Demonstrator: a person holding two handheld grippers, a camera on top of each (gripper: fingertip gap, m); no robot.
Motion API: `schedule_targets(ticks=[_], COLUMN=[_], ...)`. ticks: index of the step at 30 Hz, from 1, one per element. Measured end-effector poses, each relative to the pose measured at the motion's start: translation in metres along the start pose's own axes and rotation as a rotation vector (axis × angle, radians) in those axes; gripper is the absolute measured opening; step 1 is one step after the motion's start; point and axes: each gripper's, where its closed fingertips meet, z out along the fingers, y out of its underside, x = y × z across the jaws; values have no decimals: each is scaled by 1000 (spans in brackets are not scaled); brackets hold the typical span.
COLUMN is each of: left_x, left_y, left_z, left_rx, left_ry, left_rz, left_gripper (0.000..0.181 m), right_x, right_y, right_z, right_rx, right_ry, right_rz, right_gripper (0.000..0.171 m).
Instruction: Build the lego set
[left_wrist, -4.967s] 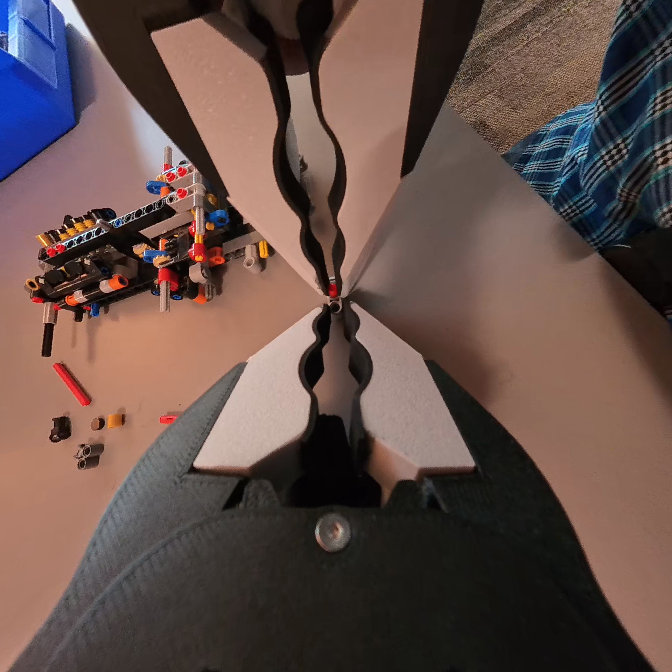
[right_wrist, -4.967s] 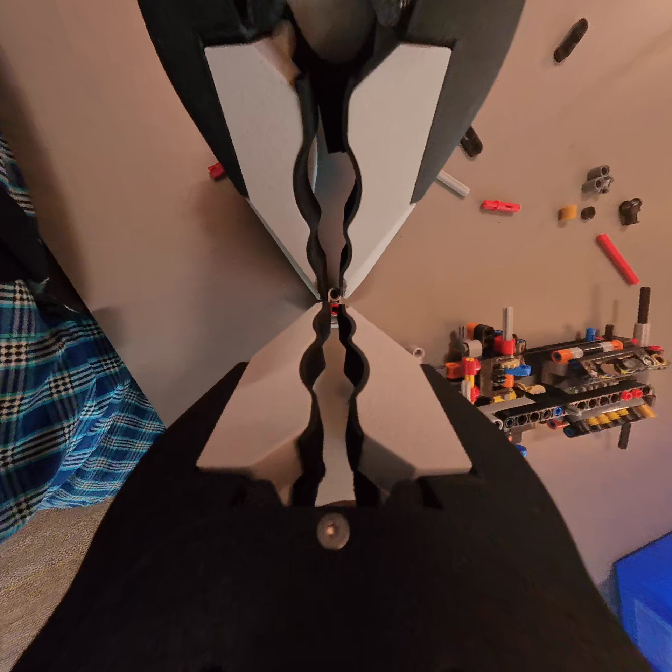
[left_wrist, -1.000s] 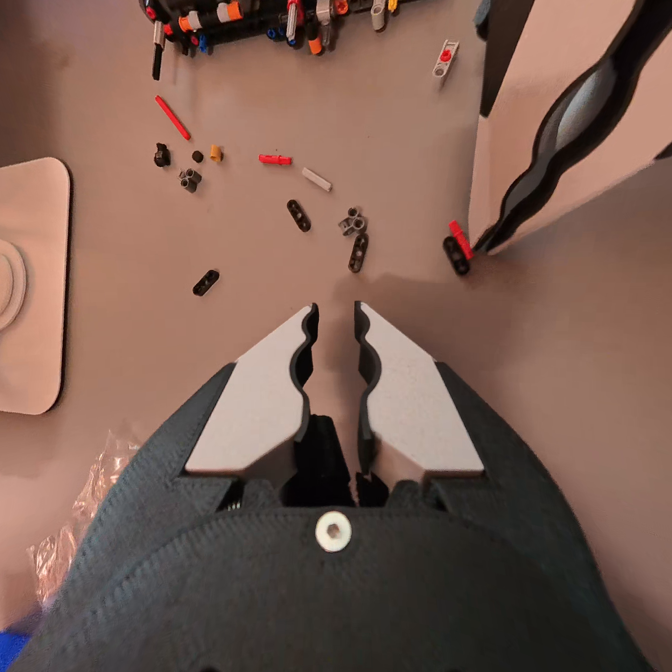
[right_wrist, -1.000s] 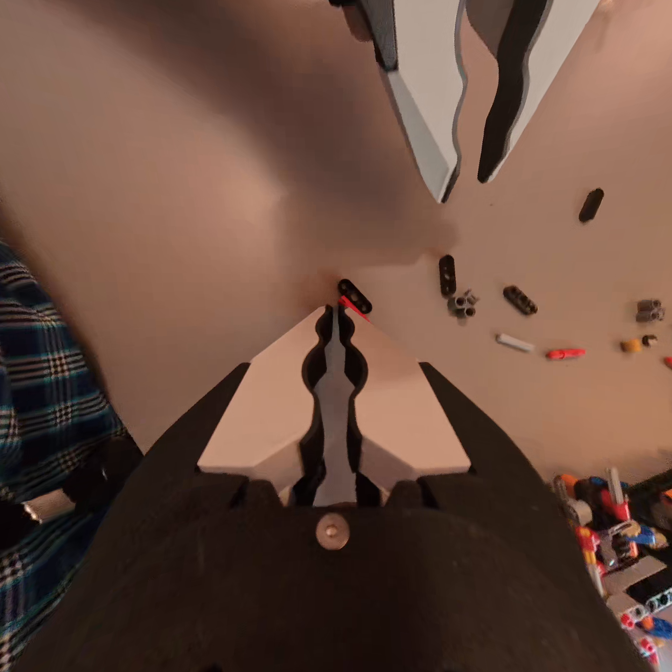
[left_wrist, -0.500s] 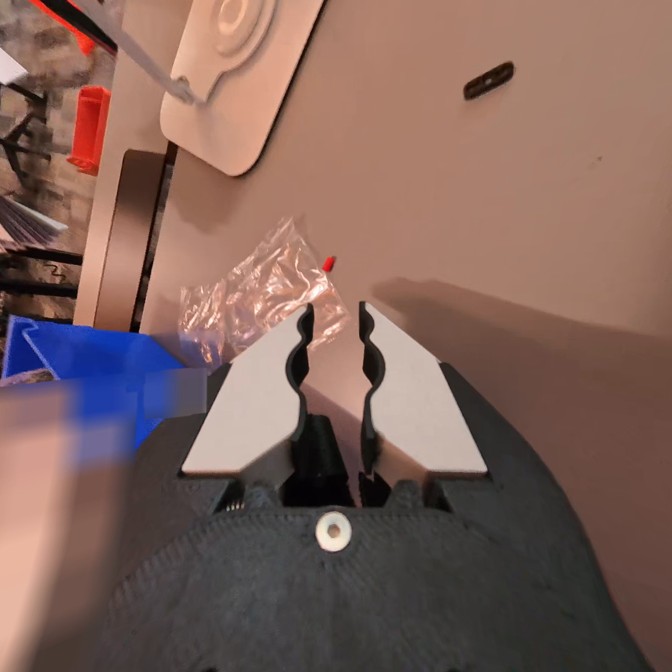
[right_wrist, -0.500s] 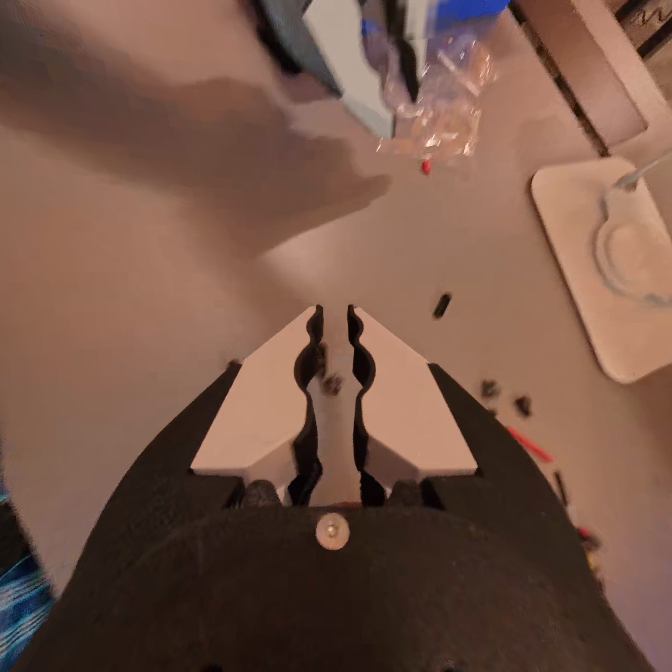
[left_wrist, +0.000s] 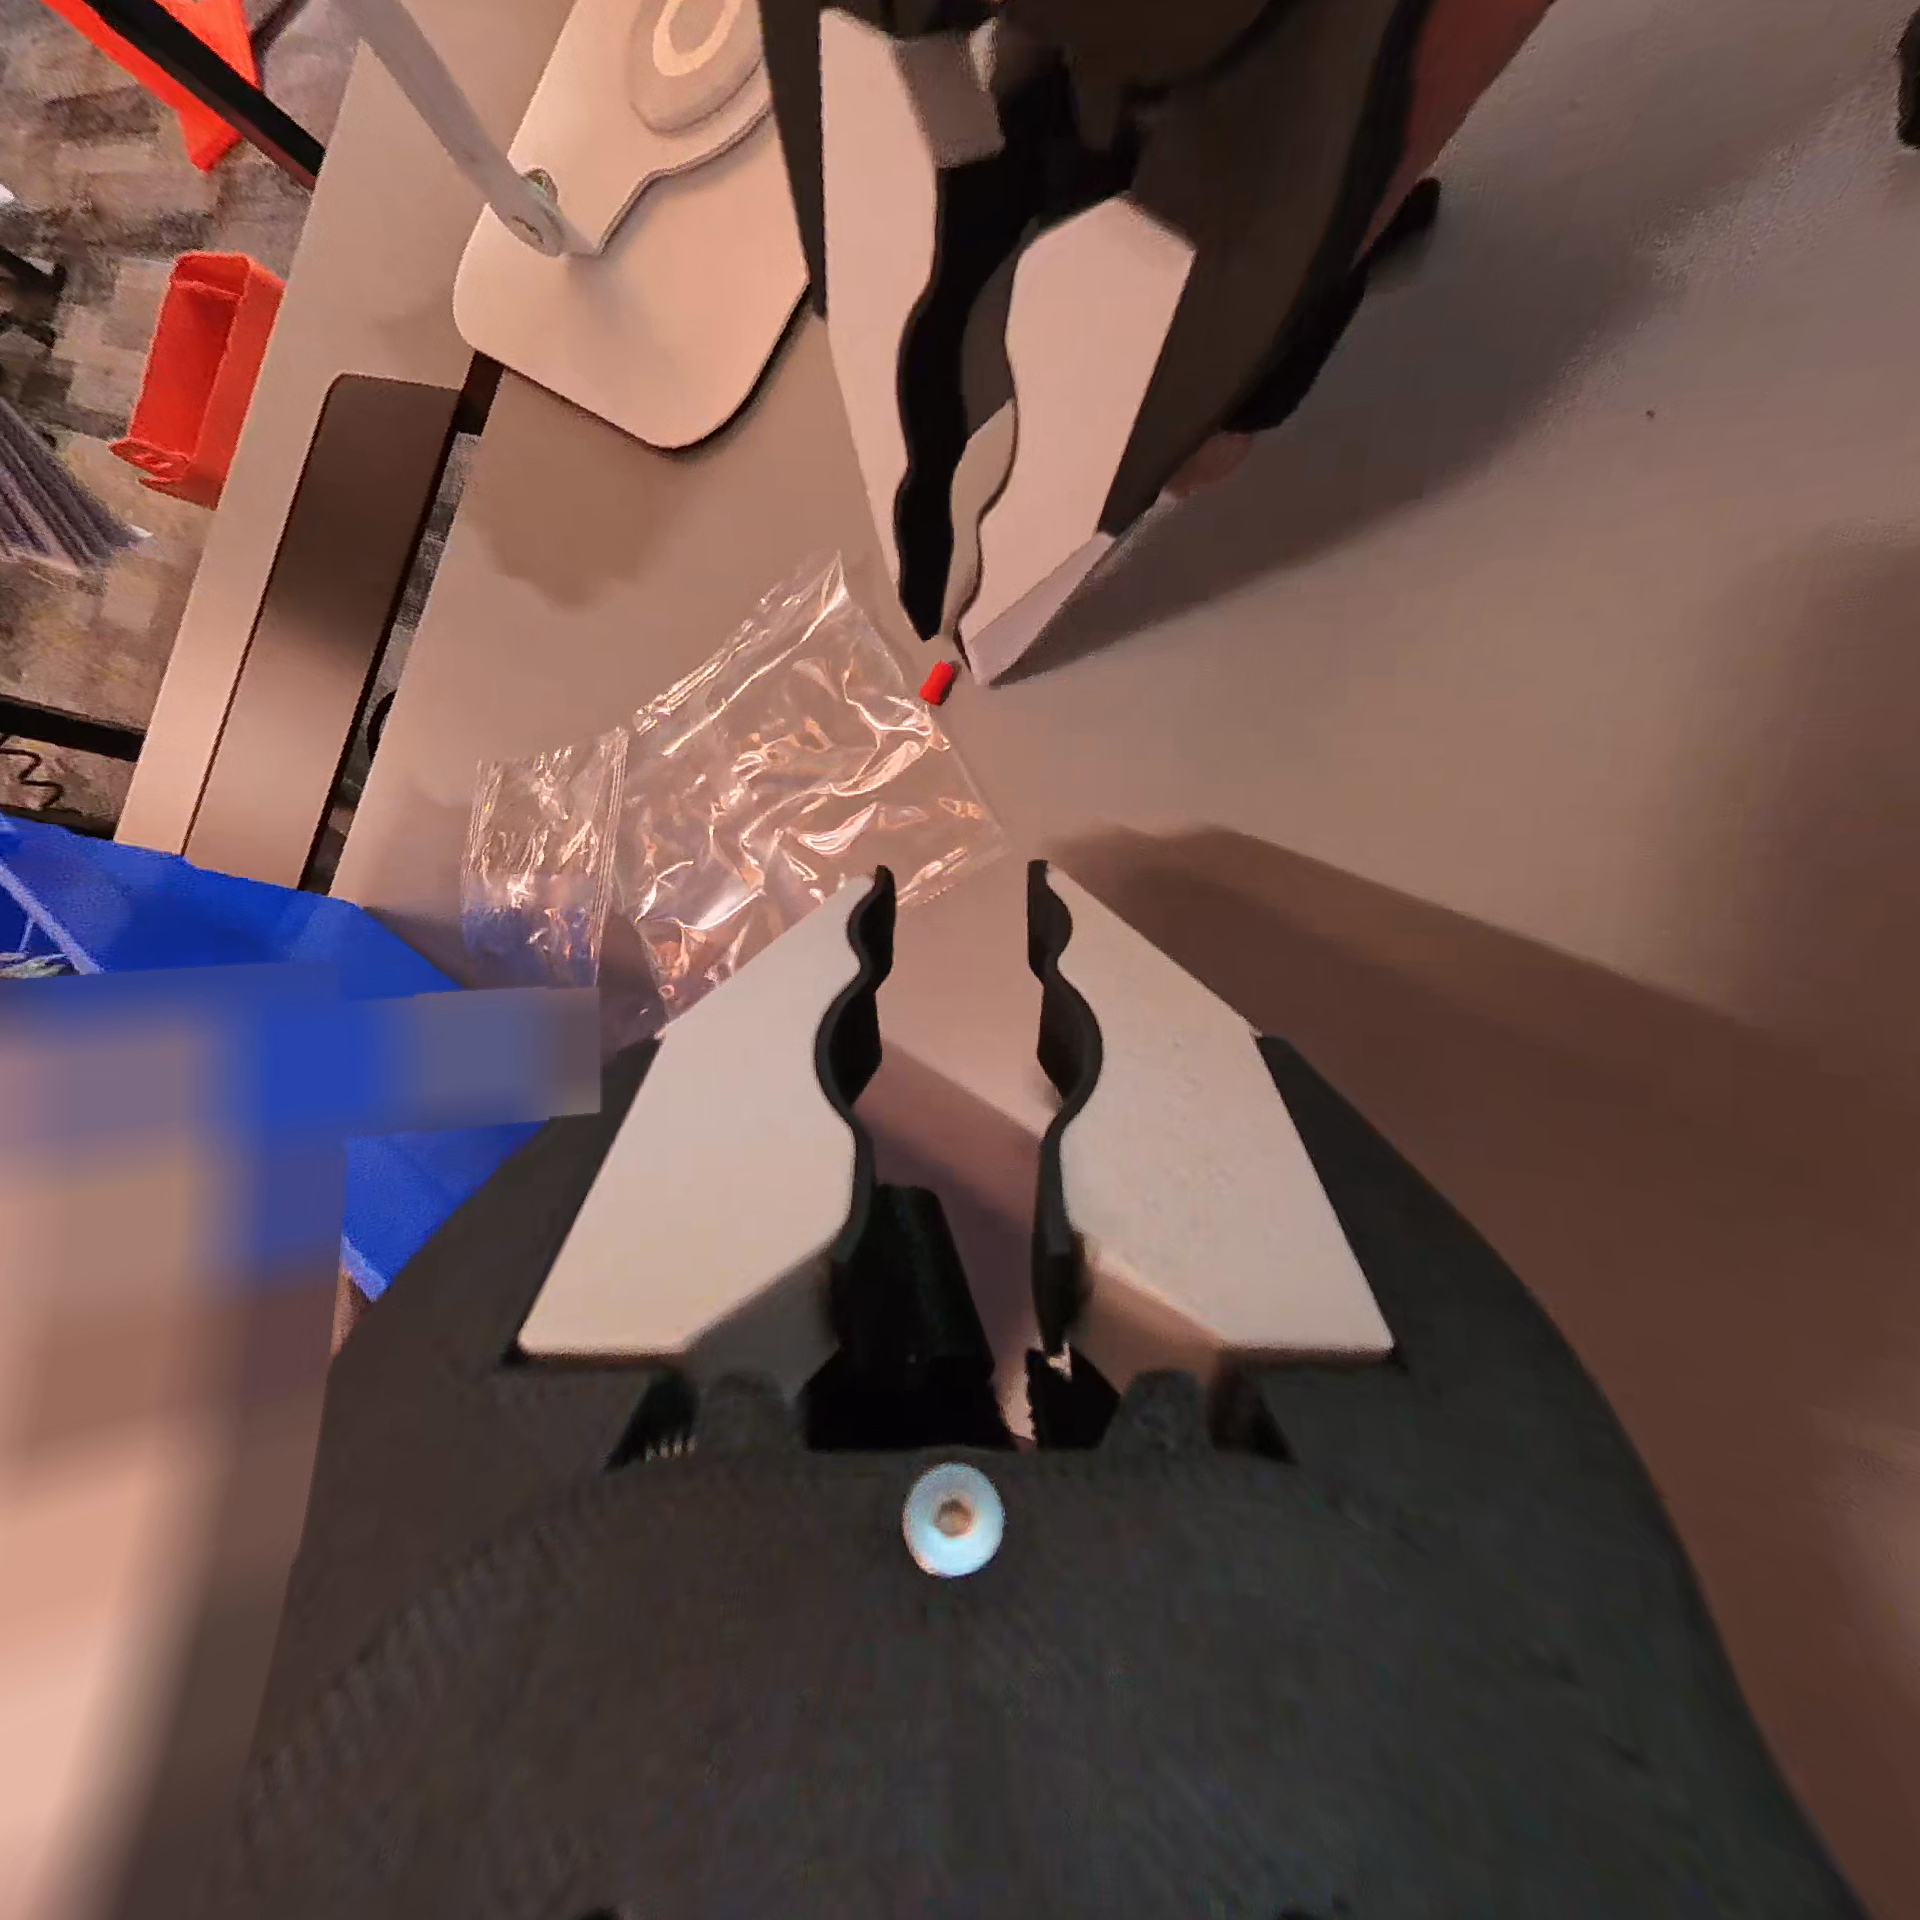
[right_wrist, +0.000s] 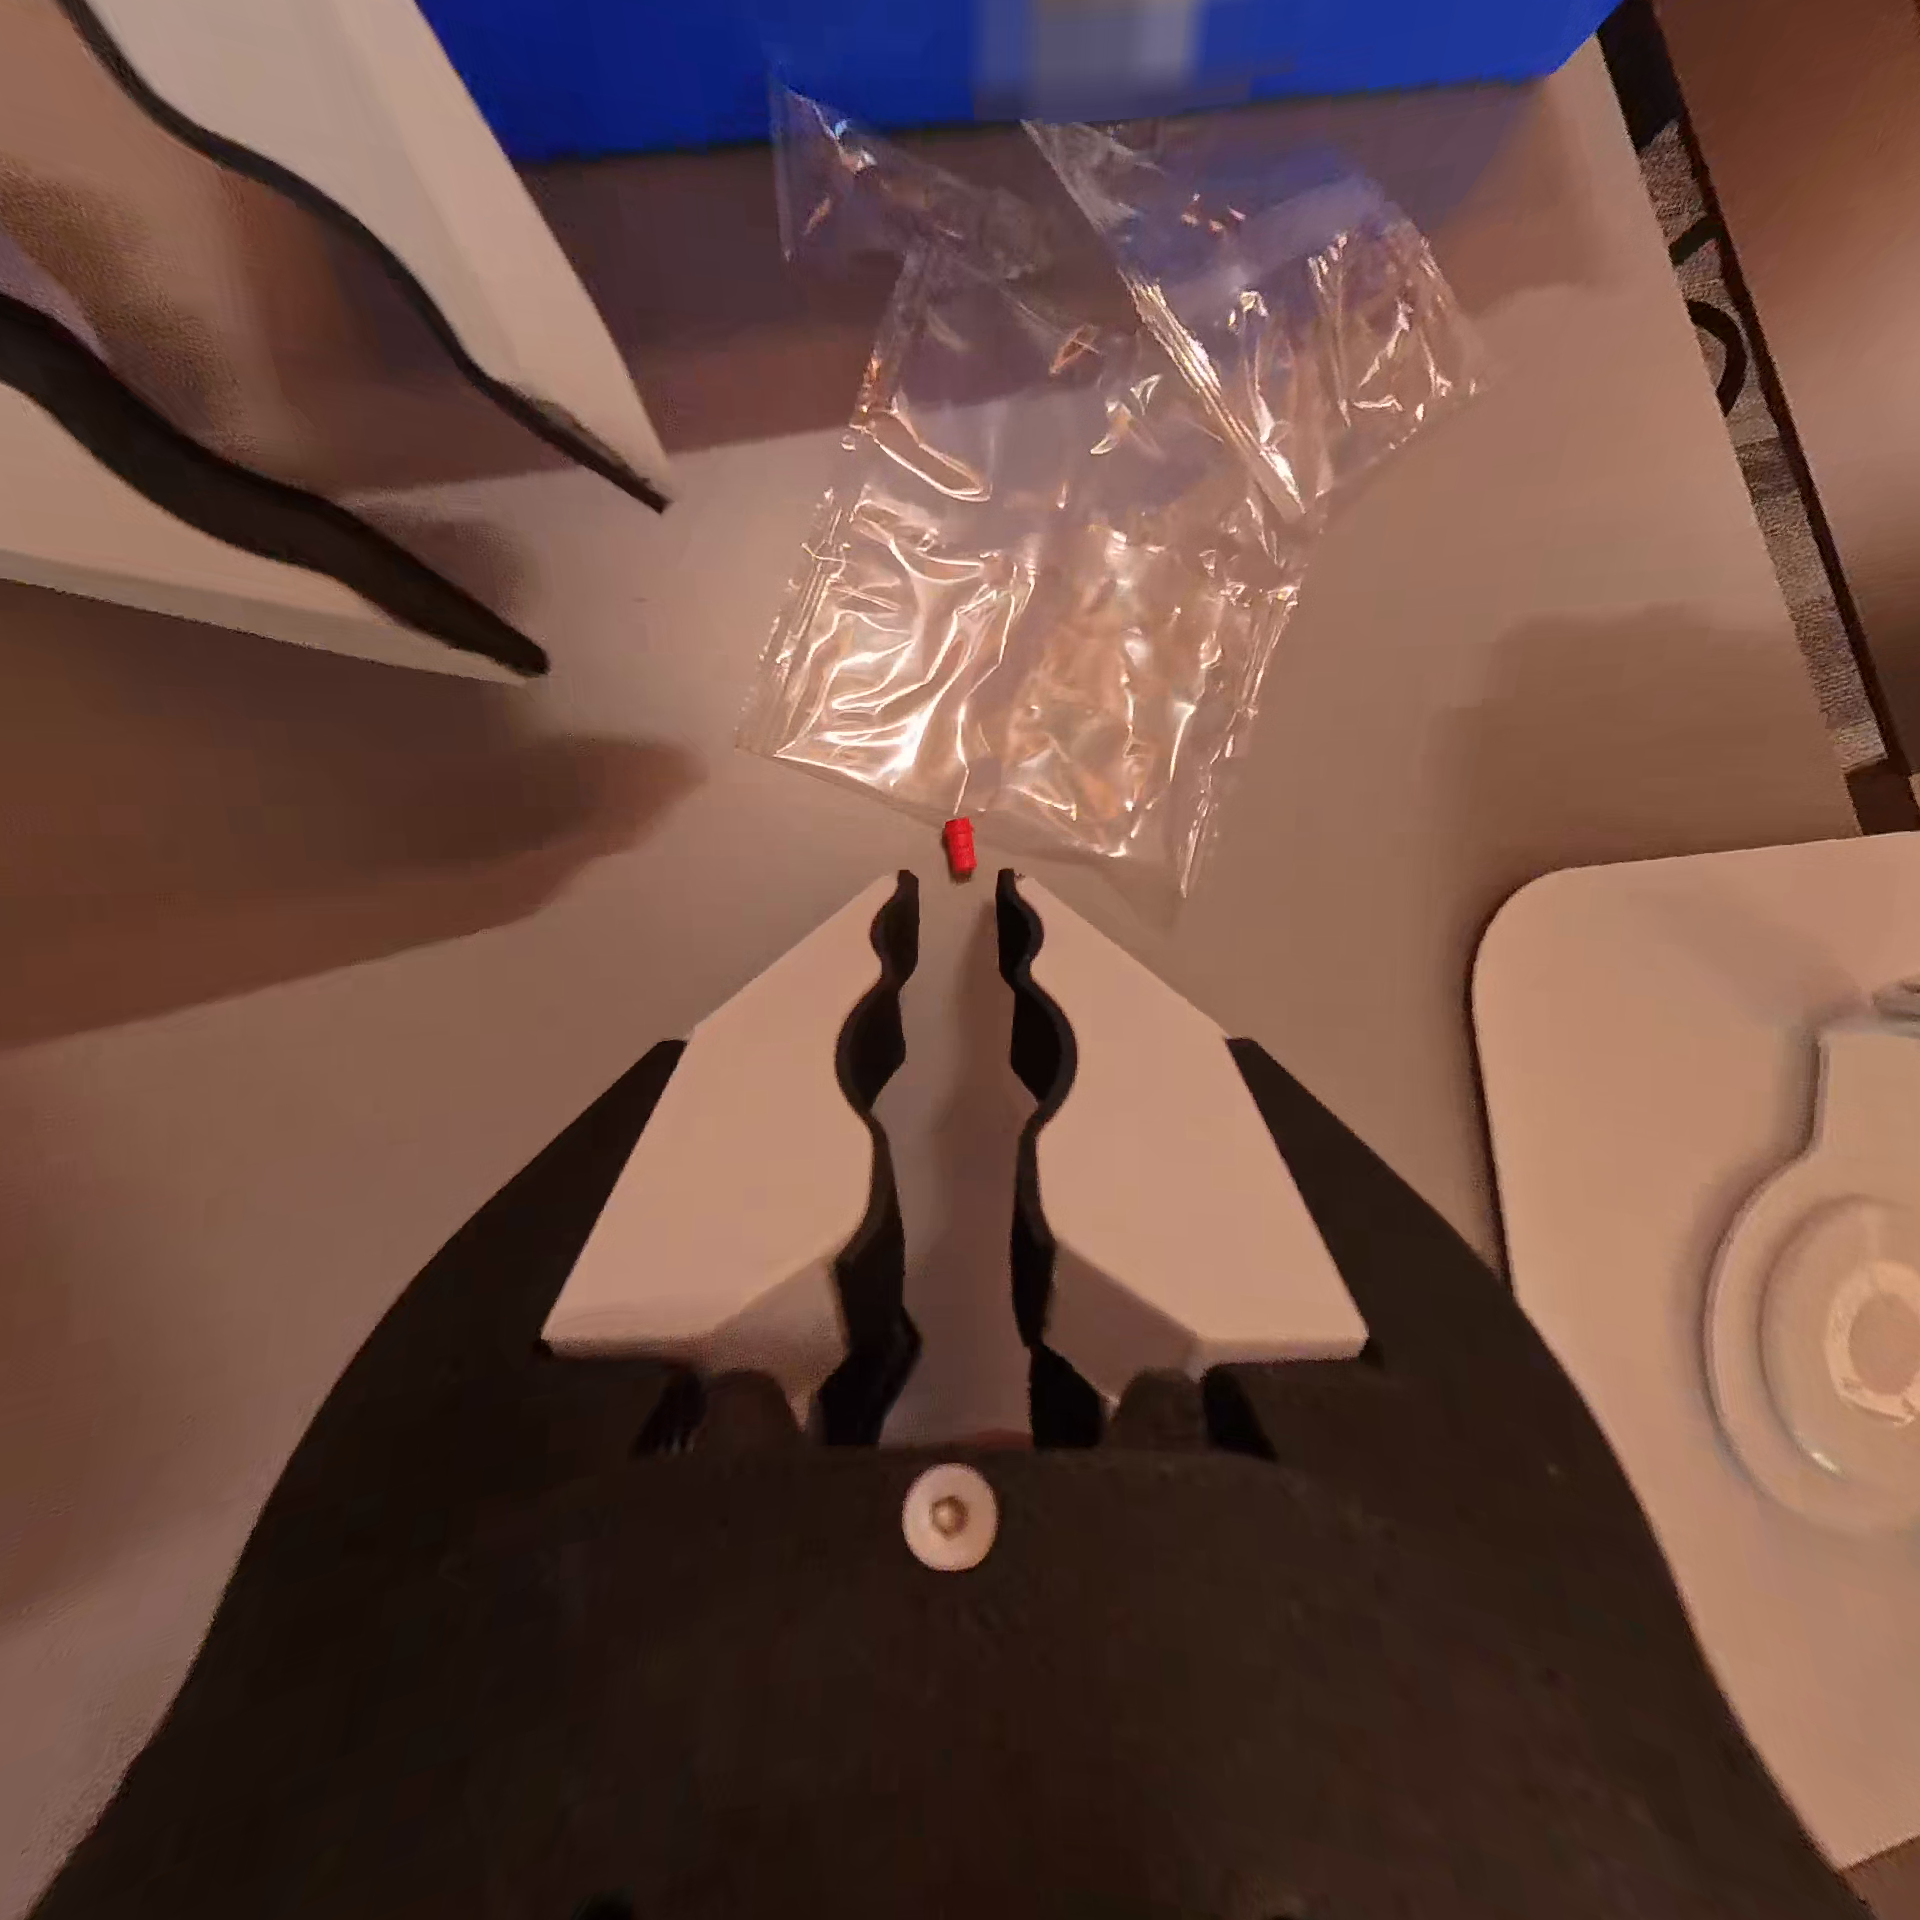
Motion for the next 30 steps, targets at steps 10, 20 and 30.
schedule_targets(ticks=[10,20,30], left_x=[3,45,128], left_y=[-9,-83,-152], left_z=[-3,-33,-59], left_rx=[38,423,588], left_ry=[-6,199,662], left_rz=[24,-154,-381], left_gripper=[24,20,11], right_x=[-1,-58,-105], right_y=[-2,-5,40], right_z=[5,-127,-197], right_rx=[8,351,349], right_ry=[-49,71,455], right_rz=[25,78,-187], right_gripper=[1,1,1])
